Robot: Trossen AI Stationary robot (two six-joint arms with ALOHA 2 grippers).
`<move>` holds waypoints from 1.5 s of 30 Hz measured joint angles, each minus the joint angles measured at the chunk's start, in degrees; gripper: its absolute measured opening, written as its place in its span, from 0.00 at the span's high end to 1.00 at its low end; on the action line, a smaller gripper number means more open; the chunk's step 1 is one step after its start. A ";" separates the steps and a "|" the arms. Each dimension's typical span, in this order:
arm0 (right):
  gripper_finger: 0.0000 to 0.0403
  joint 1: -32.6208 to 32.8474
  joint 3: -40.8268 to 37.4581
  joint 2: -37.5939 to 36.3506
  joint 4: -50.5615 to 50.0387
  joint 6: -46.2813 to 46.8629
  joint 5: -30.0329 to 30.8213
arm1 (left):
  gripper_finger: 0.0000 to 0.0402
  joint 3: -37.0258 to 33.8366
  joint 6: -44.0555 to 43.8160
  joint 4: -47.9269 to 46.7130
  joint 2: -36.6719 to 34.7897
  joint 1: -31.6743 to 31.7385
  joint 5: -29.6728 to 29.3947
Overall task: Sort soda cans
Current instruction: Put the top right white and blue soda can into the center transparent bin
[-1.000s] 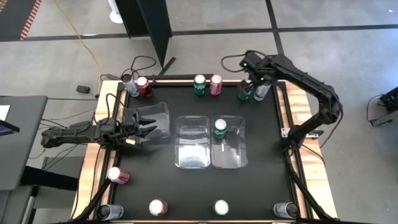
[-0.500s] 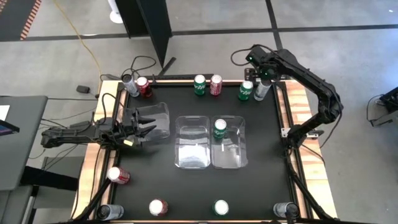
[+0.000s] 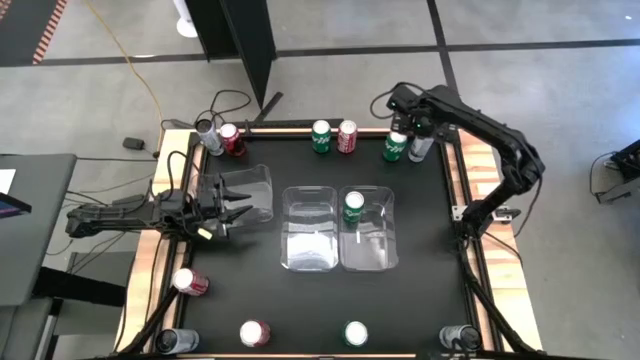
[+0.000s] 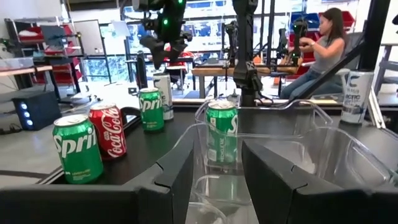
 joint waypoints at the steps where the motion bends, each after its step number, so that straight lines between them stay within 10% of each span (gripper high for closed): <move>1: 0.10 0.00 -0.37 0.24 0.14 0.92 0.13 | 0.67 0.00 0.46 0.00 0.00 -0.02 0.00; 45: 0.10 -3.71 -12.43 0.94 11.88 17.05 7.47 | 0.67 0.00 11.19 2.65 0.00 -0.02 -0.03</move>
